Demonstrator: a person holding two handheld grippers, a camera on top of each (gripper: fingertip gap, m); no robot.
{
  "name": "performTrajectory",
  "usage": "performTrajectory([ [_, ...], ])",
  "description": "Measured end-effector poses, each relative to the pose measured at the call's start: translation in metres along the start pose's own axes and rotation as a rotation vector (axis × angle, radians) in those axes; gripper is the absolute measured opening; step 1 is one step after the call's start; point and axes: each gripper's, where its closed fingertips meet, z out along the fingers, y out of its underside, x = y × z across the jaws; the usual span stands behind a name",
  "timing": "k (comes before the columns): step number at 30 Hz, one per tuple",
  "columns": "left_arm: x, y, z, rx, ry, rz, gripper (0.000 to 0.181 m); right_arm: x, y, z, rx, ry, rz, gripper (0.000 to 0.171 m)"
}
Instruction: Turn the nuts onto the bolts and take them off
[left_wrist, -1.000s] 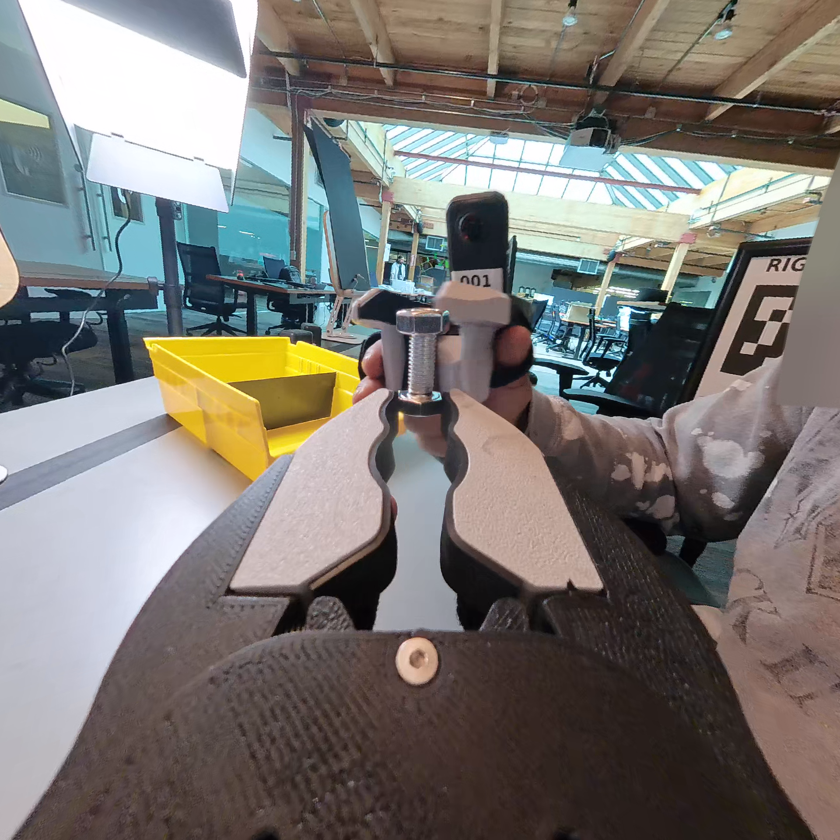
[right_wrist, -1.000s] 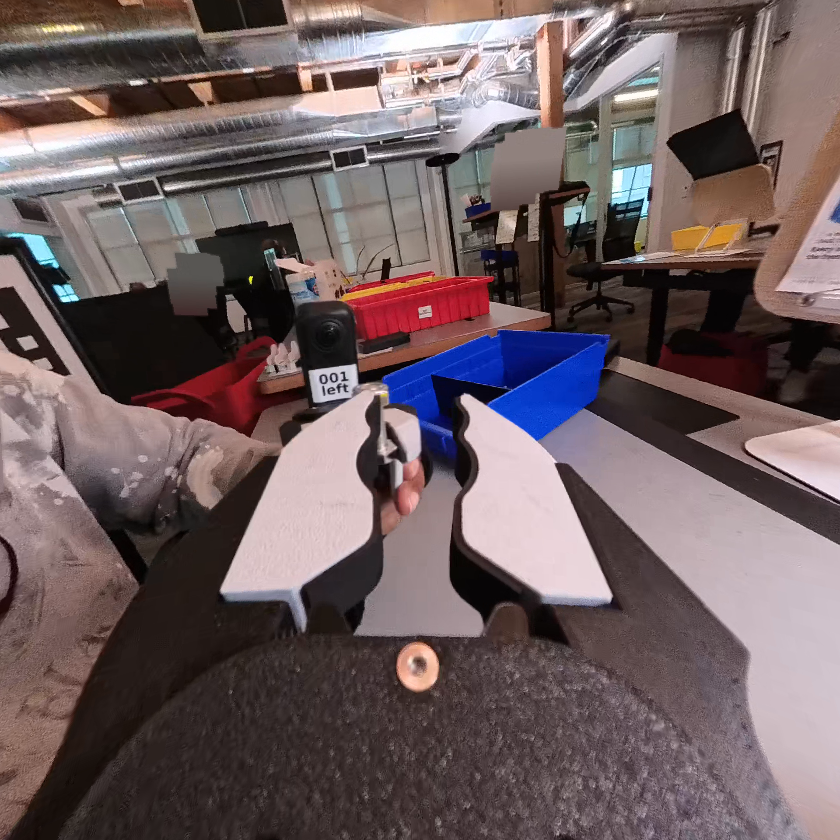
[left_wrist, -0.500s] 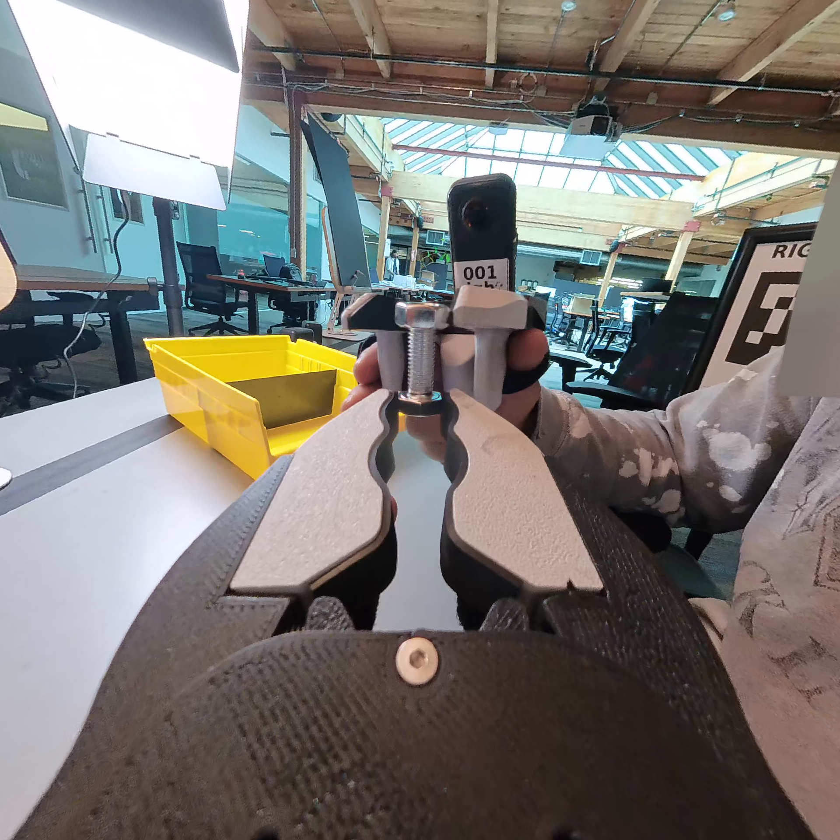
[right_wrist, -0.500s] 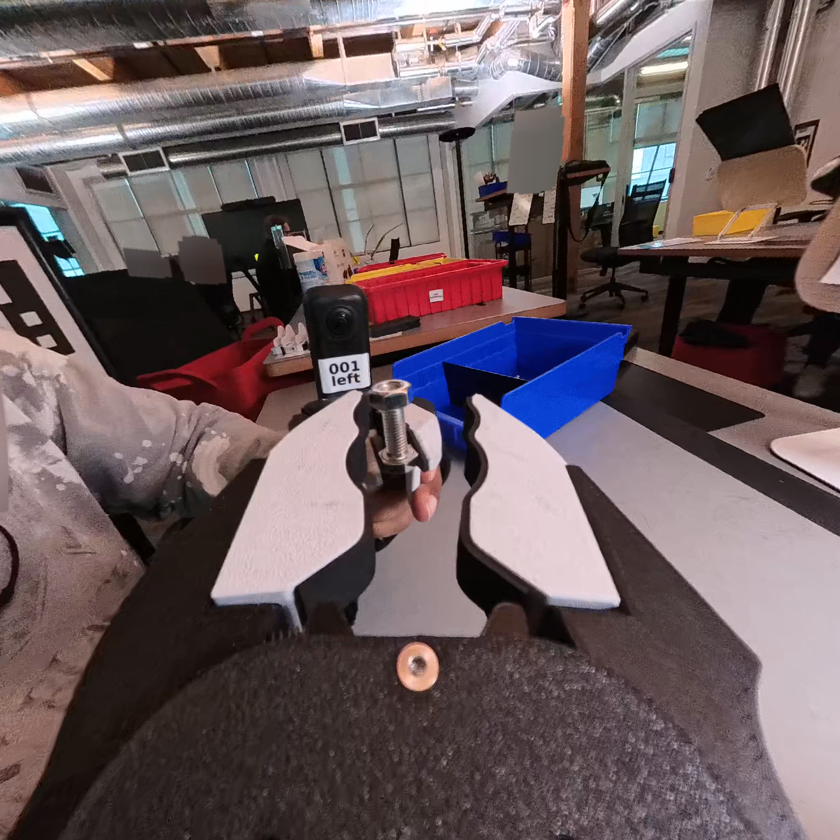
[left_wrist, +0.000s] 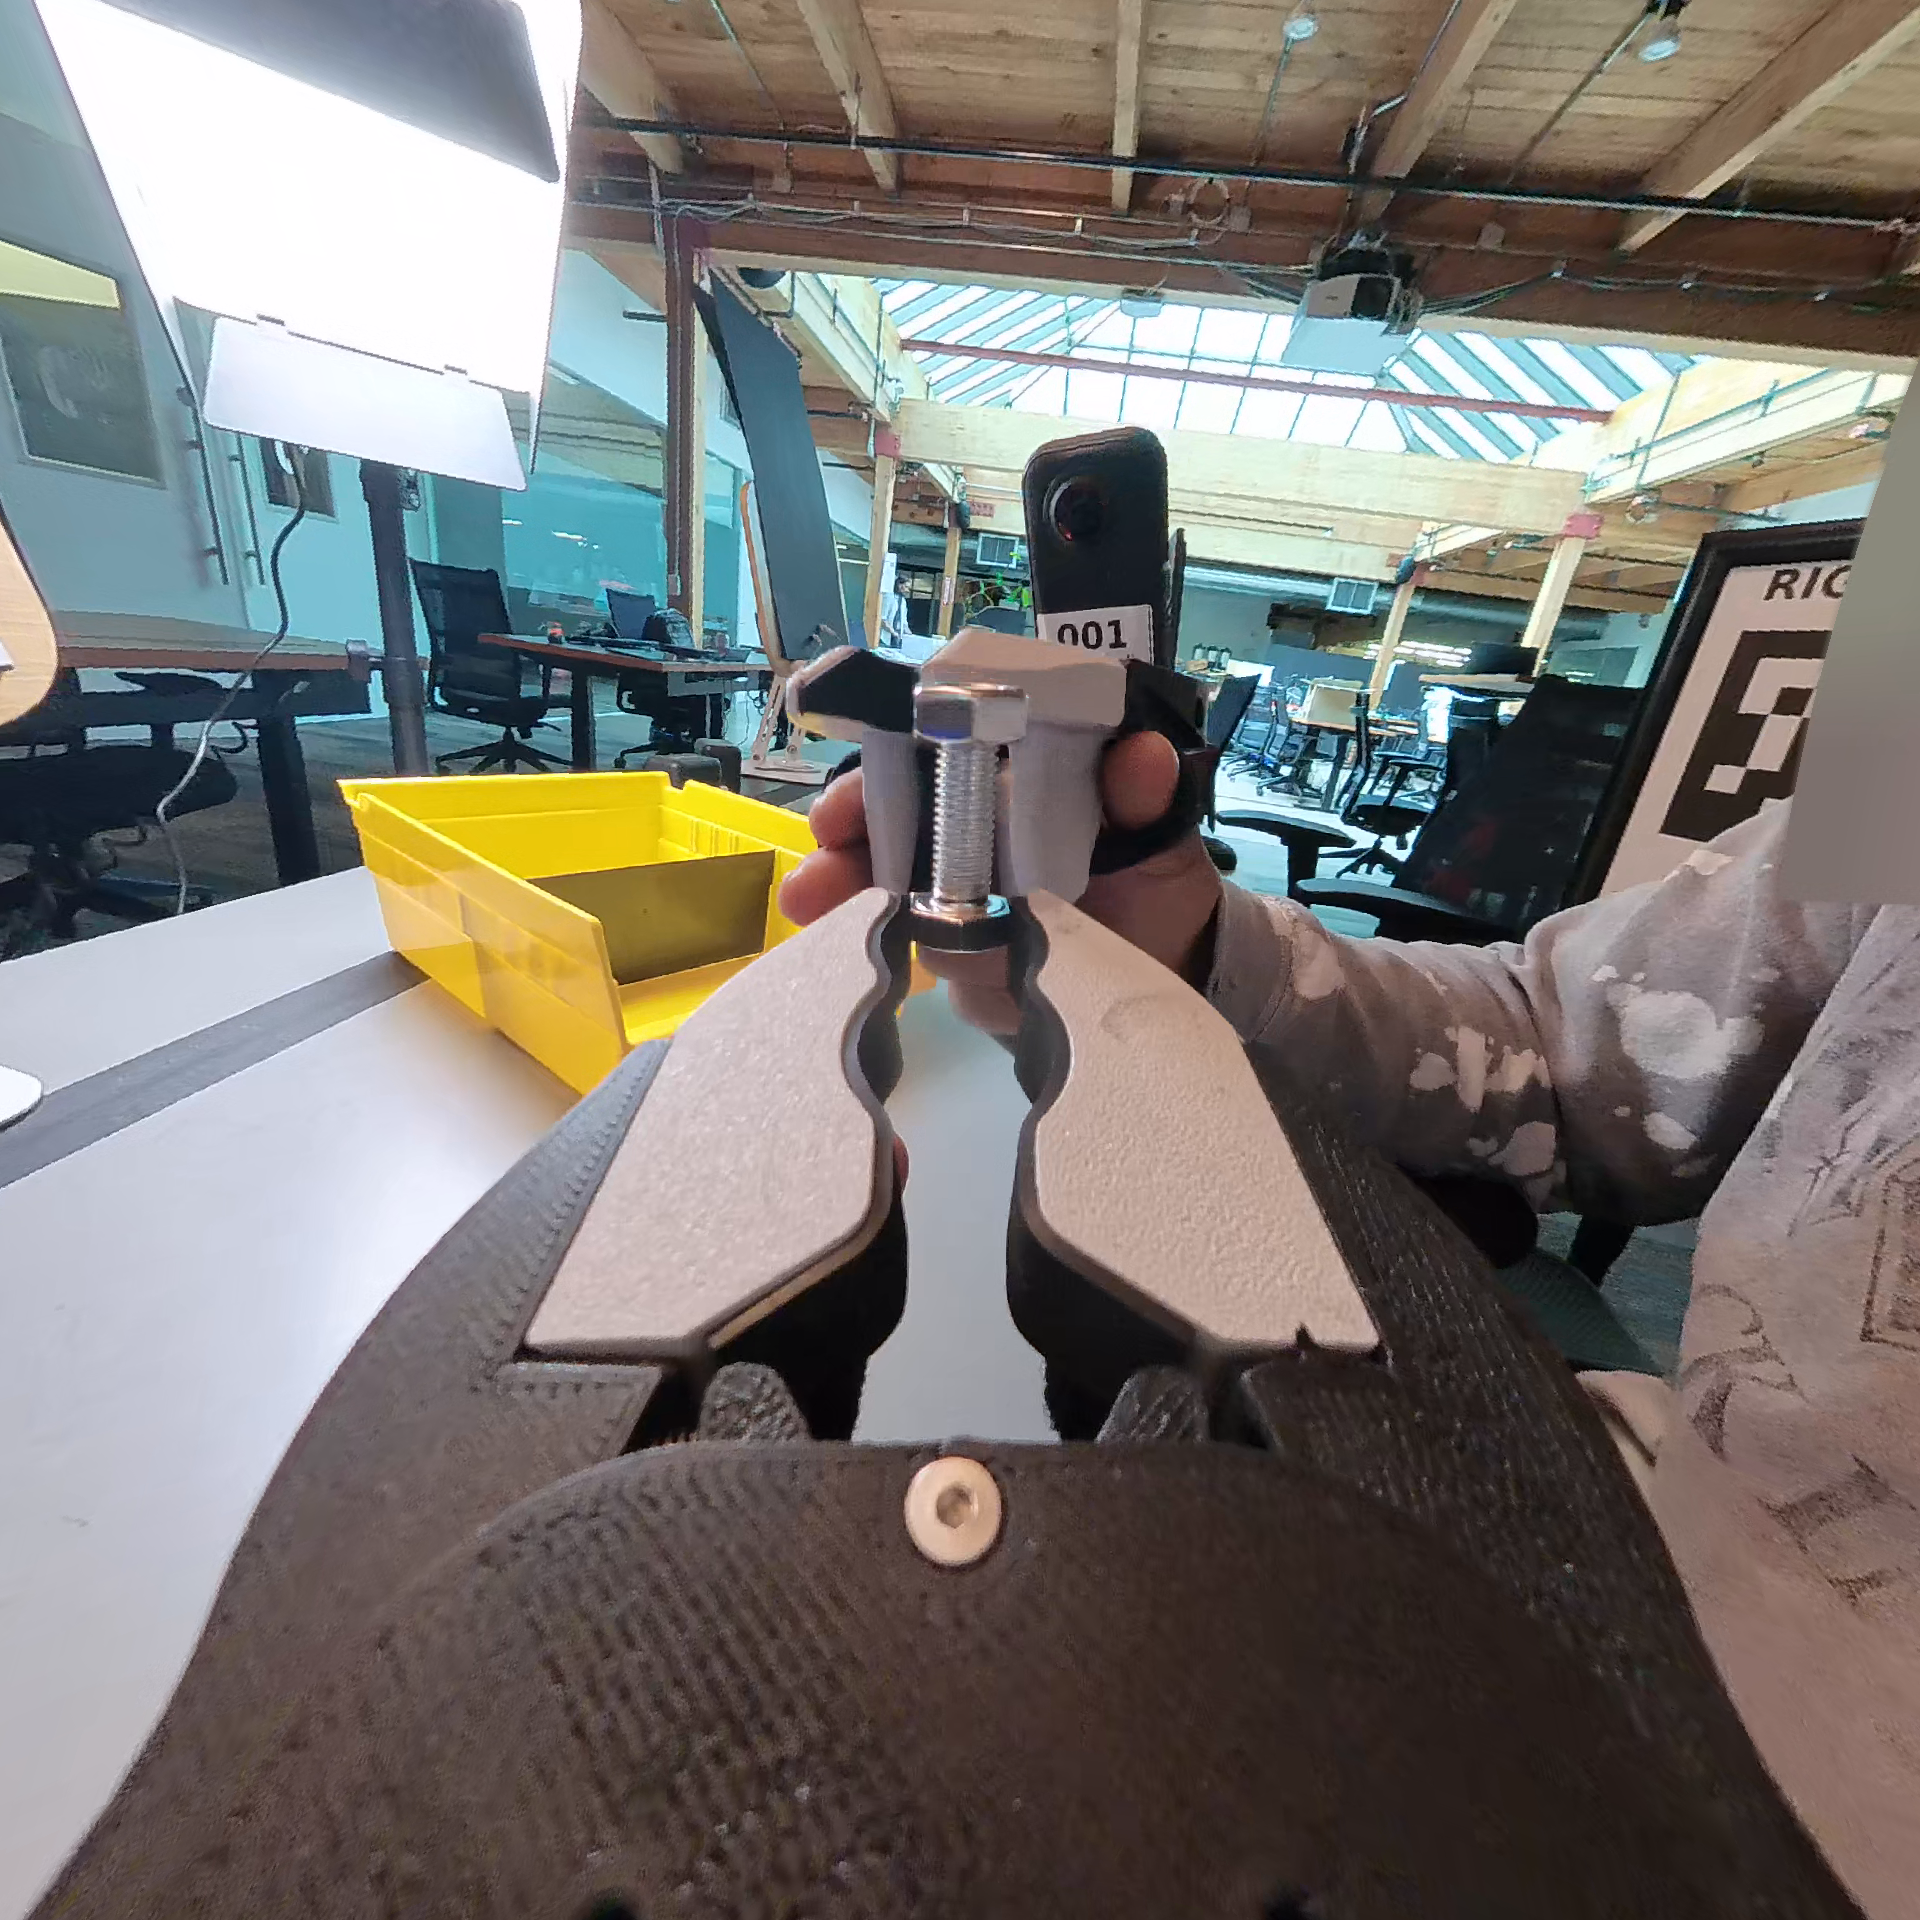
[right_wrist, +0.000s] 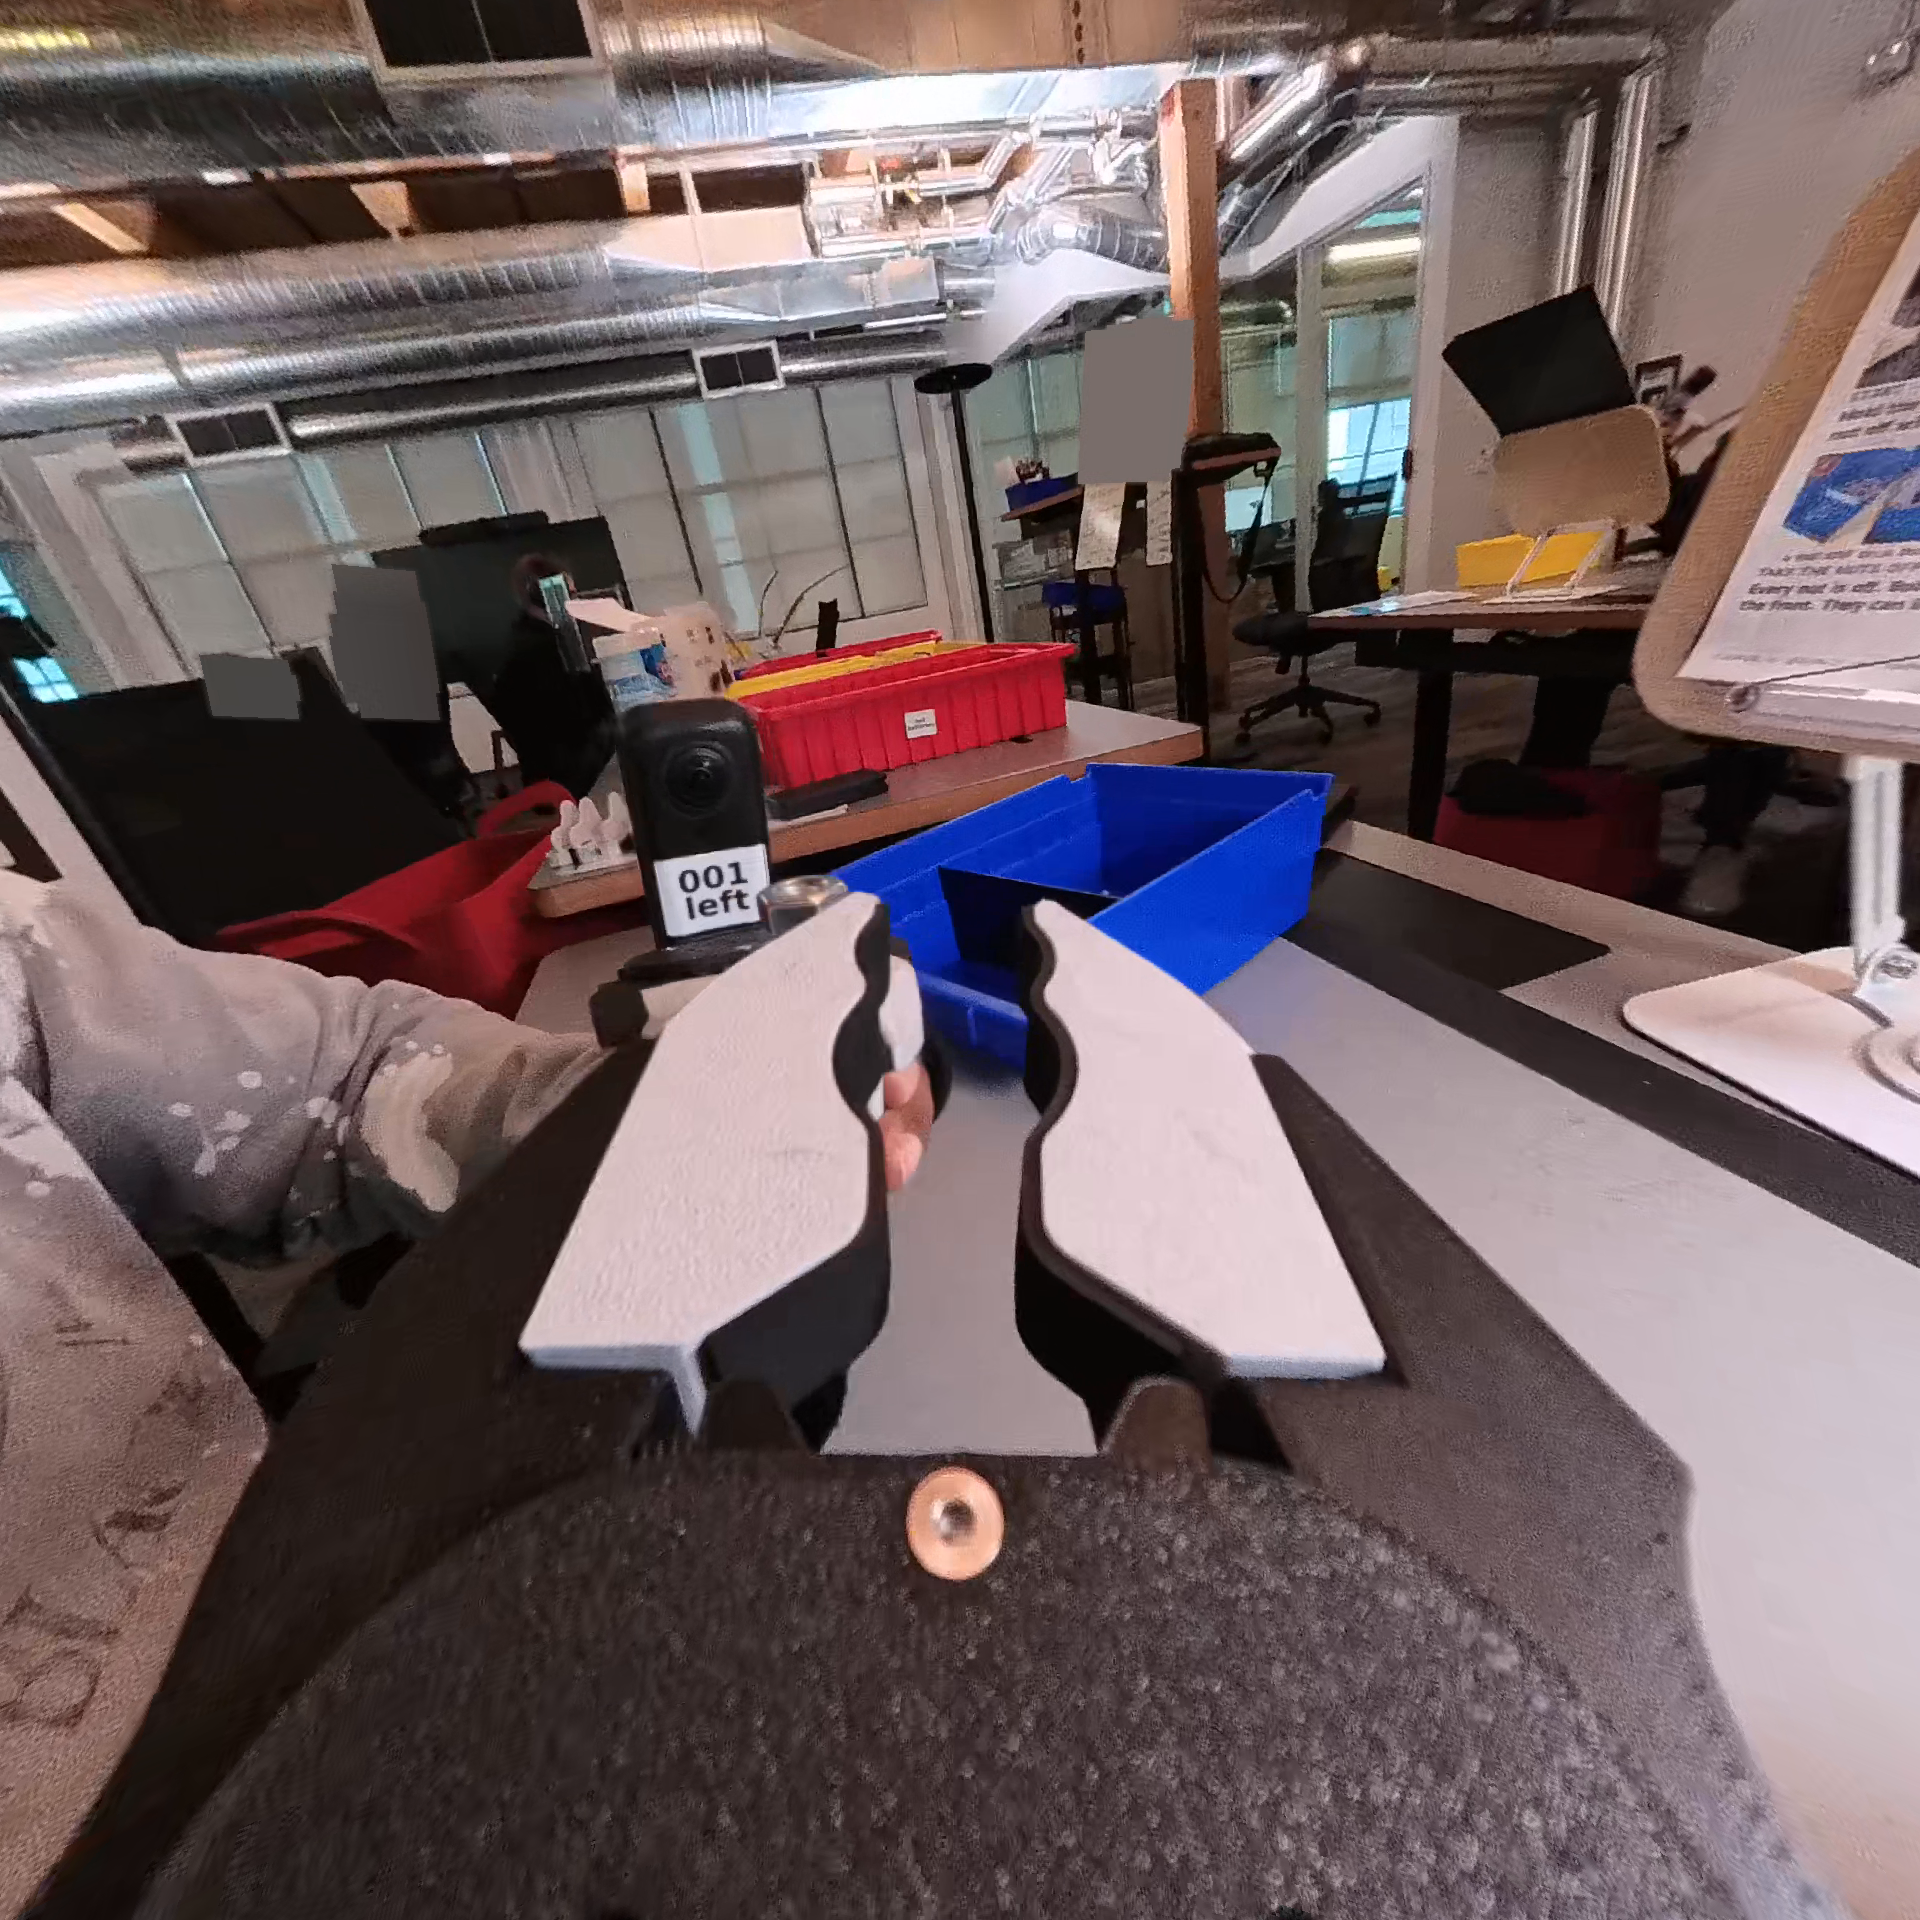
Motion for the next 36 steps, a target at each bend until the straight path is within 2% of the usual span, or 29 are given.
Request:
performTrajectory([
  [6,-0.002,0.004,0.001,-0.016,-0.010,-0.001,0.018,-0.018,0.003,0.005,-0.028,-0.064,-0.026,0.037],
  [9,-0.001,0.002,0.001,-0.009,-0.009,0.001,0.018,-0.016,0.006,0.008,-0.040,-0.049,-0.040,0.033],
  [10,0.000,0.000,0.000,0.002,-0.001,-0.002,0.018,-0.011,0.004,0.006,-0.025,-0.026,-0.027,0.024],
  [11,-0.001,-0.001,-0.001,0.002,-0.005,0.003,0.018,-0.004,0.000,0.003,-0.001,-0.002,-0.010,0.022],
  [19,-0.002,0.003,0.001,-0.019,-0.018,0.006,0.018,-0.022,0.005,0.008,-0.040,-0.063,-0.047,0.035],
  [24,-0.001,-0.001,-0.001,0.005,-0.012,0.008,0.018,-0.011,0.003,0.005,-0.031,-0.016,-0.036,0.028],
  [31,-0.001,0.004,0.001,-0.020,-0.013,0.012,0.018,-0.025,0.006,0.009,-0.051,-0.058,-0.066,0.035],
  [36,0.000,-0.001,-0.001,0.007,-0.006,0.008,0.018,-0.013,0.002,0.004,-0.031,-0.022,-0.042,0.027],
])
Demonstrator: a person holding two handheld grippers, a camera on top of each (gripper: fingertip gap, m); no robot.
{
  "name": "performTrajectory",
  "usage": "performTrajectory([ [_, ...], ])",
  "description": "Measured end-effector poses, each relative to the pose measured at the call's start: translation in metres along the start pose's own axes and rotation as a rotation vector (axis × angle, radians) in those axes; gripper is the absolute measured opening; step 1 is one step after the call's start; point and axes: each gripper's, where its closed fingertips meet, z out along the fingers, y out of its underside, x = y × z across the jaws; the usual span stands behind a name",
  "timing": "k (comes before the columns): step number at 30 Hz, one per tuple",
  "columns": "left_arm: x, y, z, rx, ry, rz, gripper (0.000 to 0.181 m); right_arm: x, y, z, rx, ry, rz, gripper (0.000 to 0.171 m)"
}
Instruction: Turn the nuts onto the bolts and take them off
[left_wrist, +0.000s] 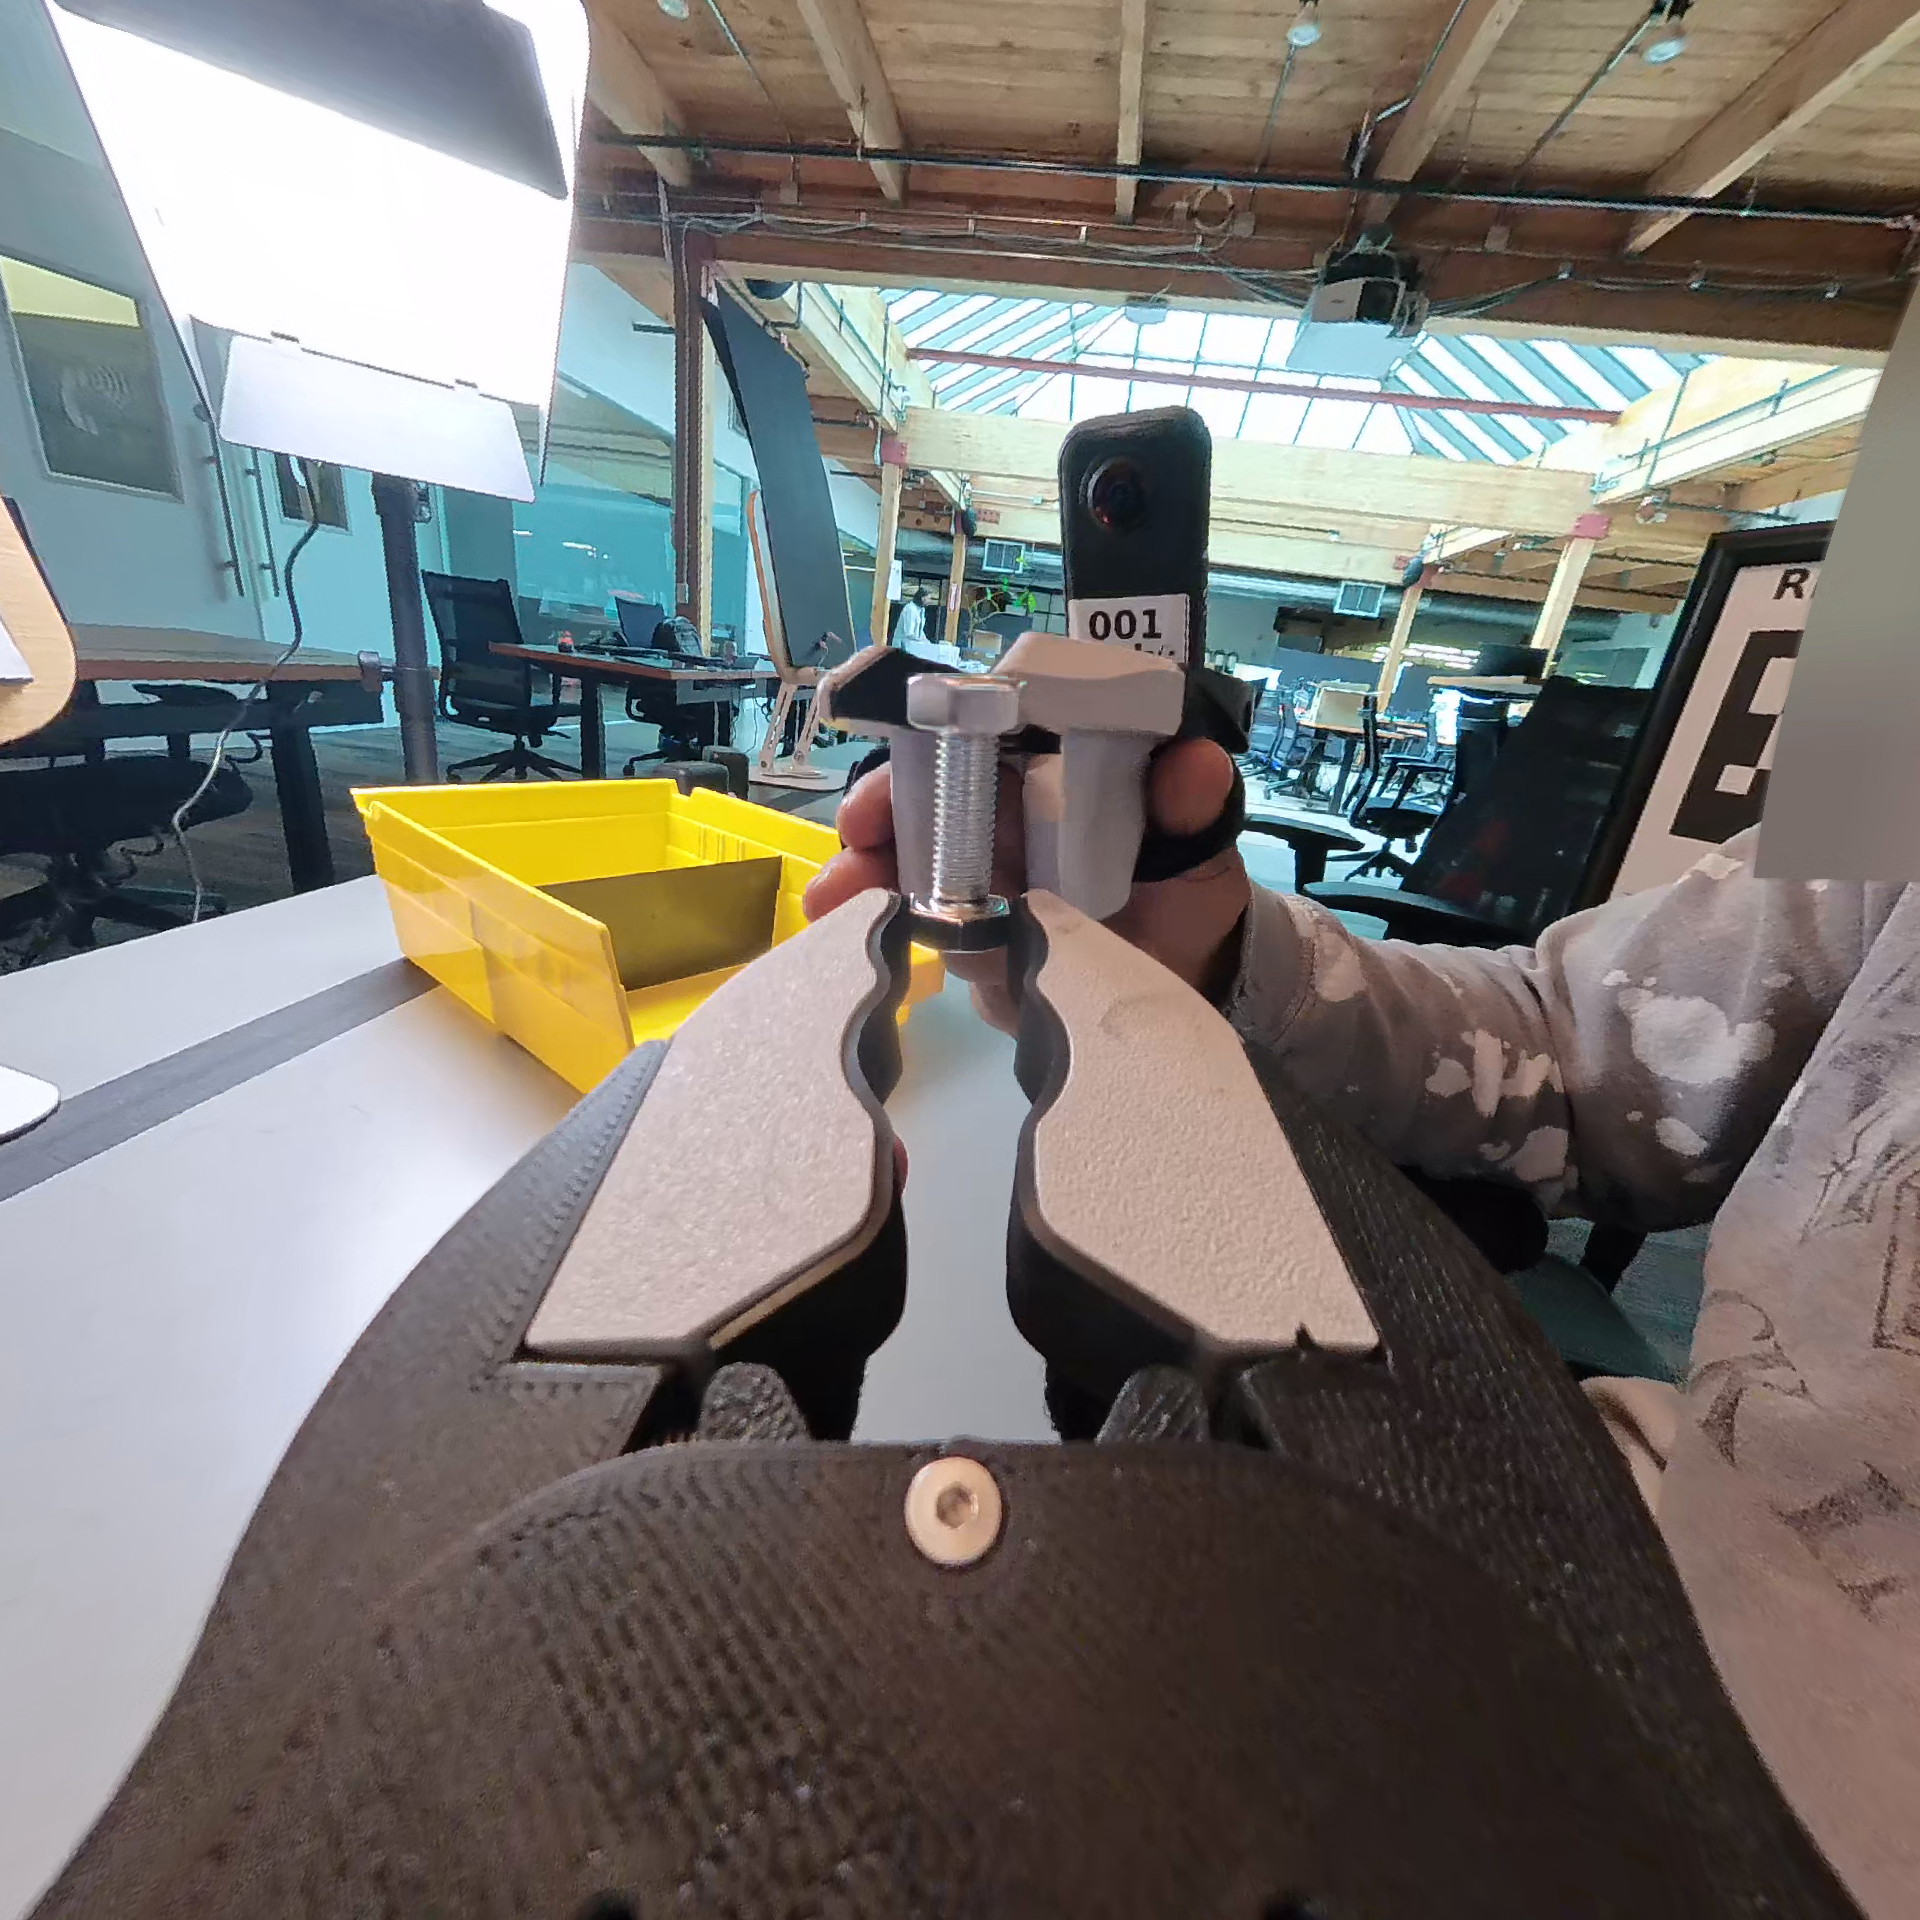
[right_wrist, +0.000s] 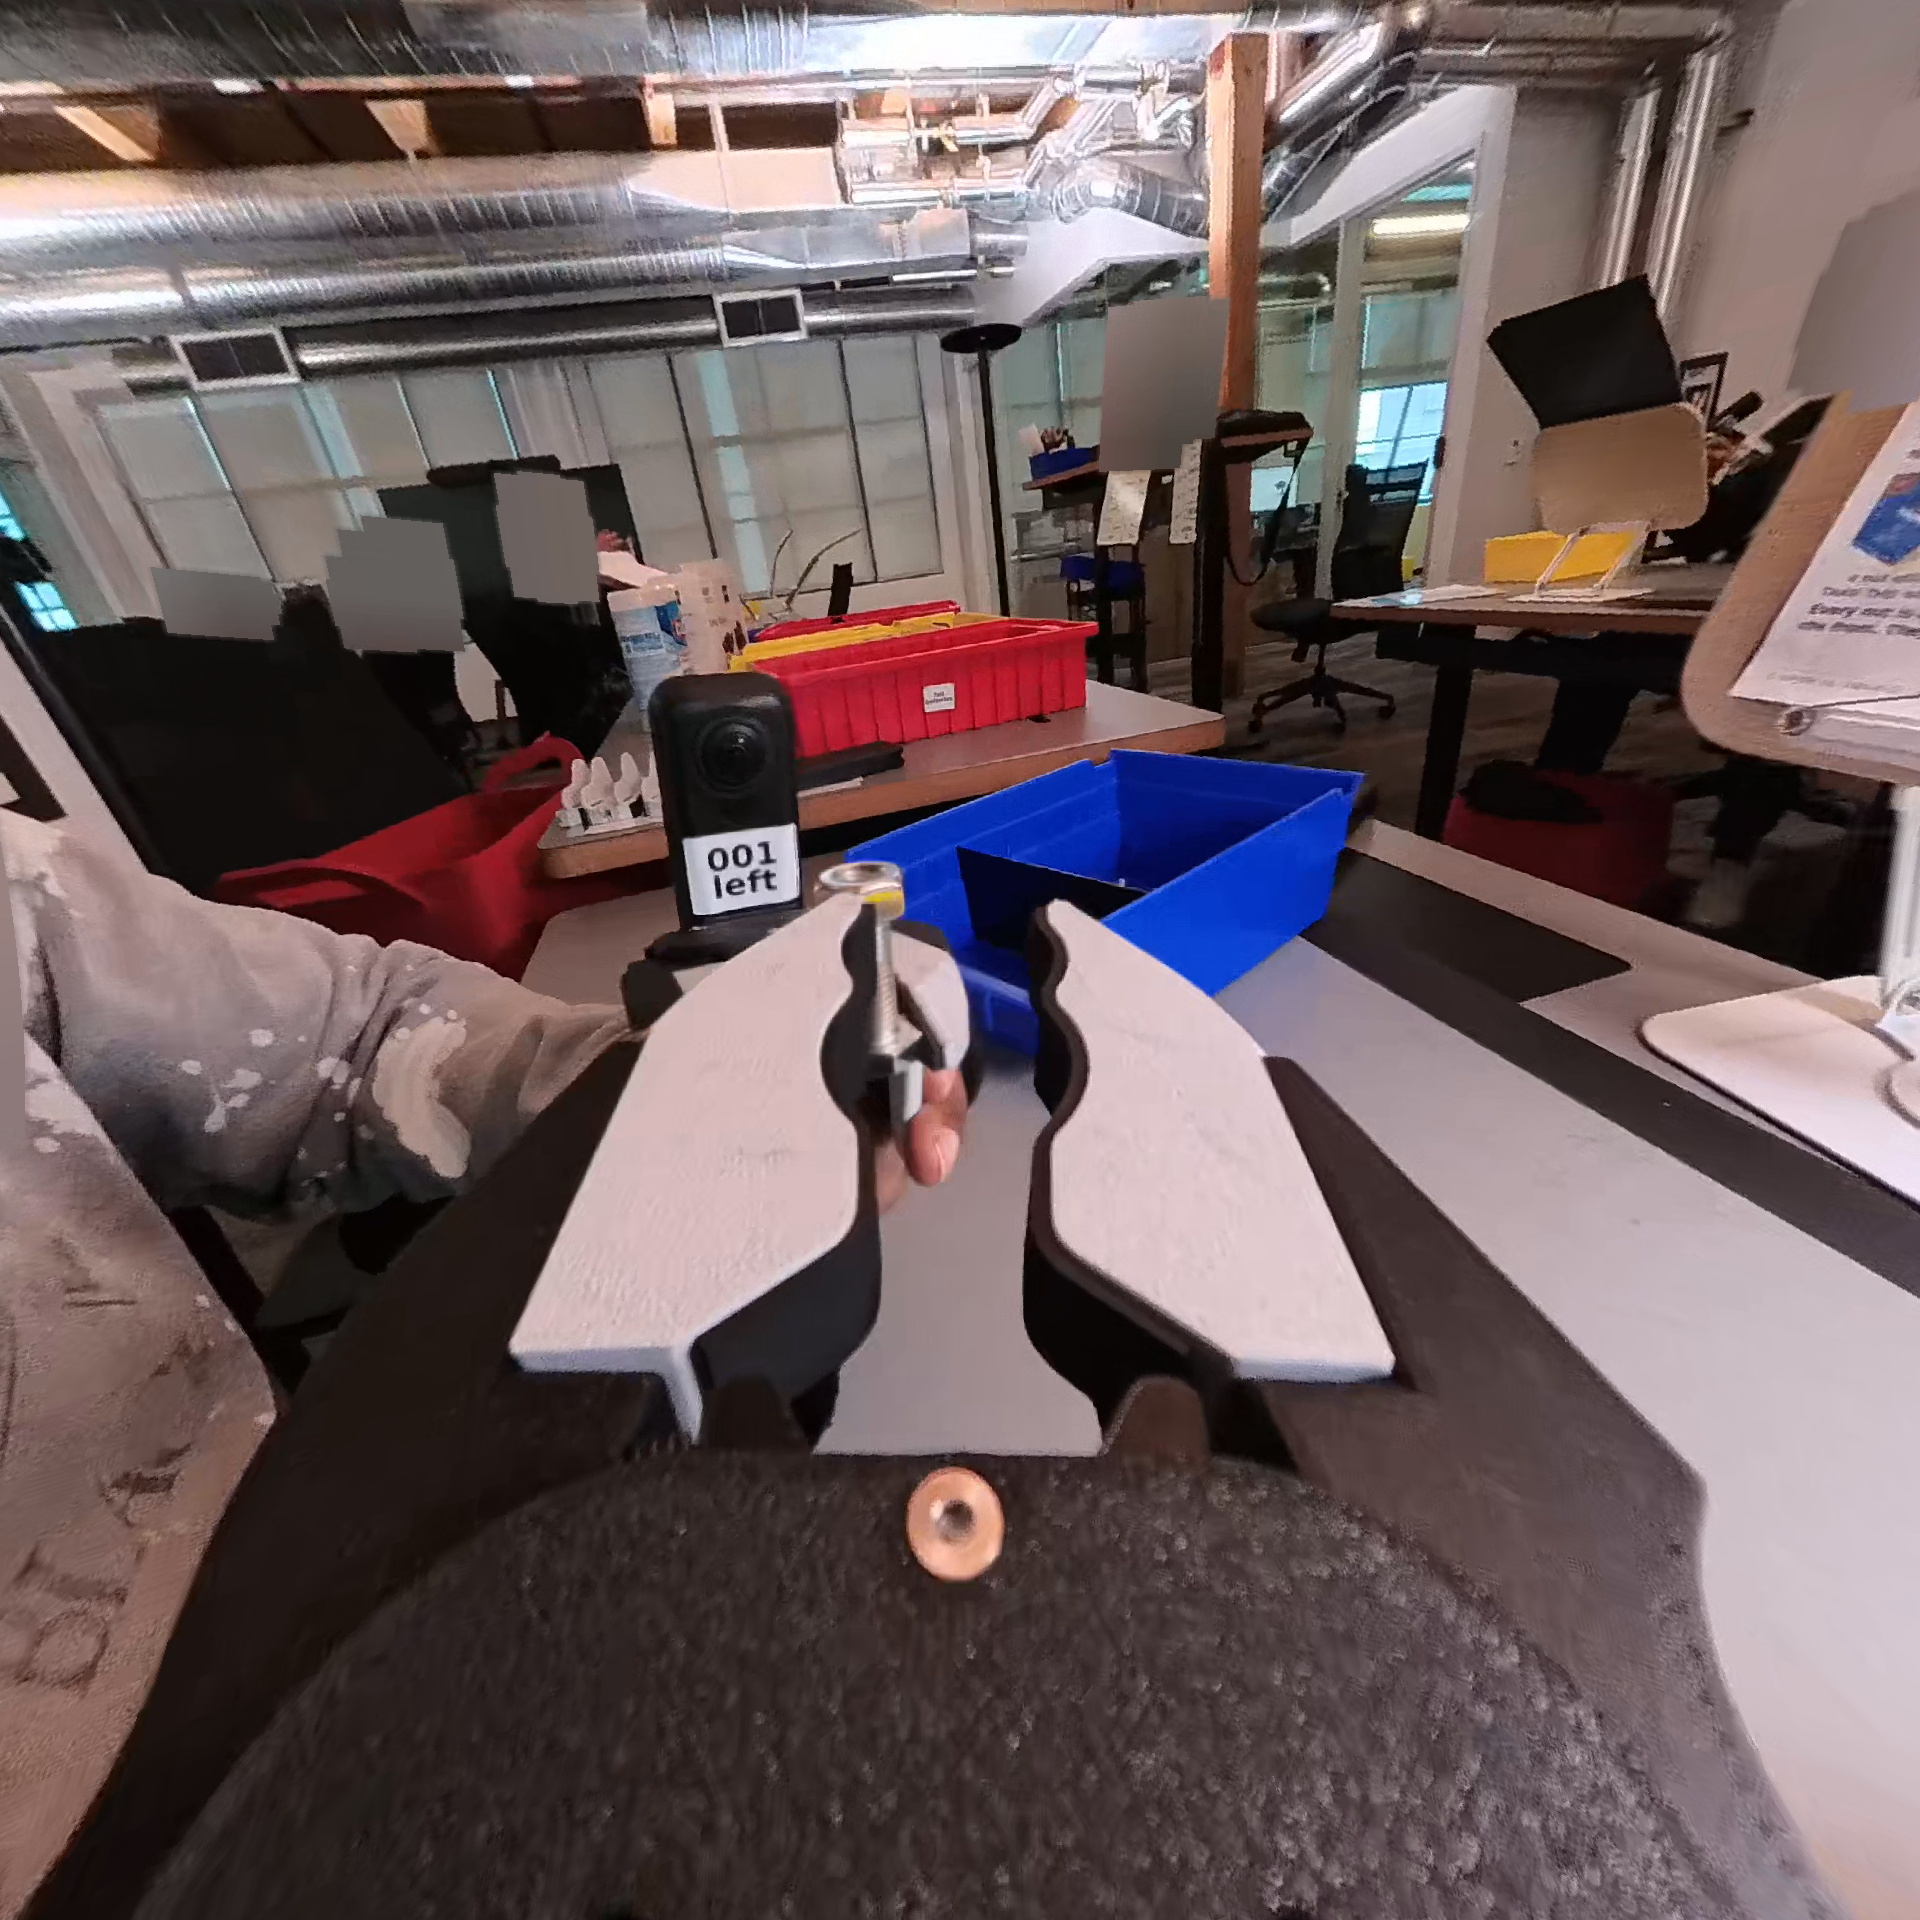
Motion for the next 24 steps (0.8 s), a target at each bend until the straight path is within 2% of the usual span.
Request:
performTrajectory([
  [6,0.001,0.004,0.002,-0.015,0.001,-0.001,0.018,-0.007,0.000,0.002,-0.003,-0.020,-0.018,0.033],
  [11,0.000,0.001,0.001,-0.006,0.000,0.008,0.018,0.007,-0.002,-0.003,0.013,0.034,0.008,0.024],
  [17,-0.001,0.004,0.002,-0.019,-0.005,-0.001,0.018,-0.006,0.003,0.003,-0.015,-0.012,-0.019,0.034],
  [20,-0.001,0.002,0.001,-0.011,-0.002,-0.003,0.018,0.005,0.002,0.000,-0.002,0.039,-0.006,0.023],
  [24,-0.002,0.004,0.001,-0.016,-0.008,-0.008,0.018,0.004,-0.001,-0.003,0.006,0.028,-0.010,0.028],
])
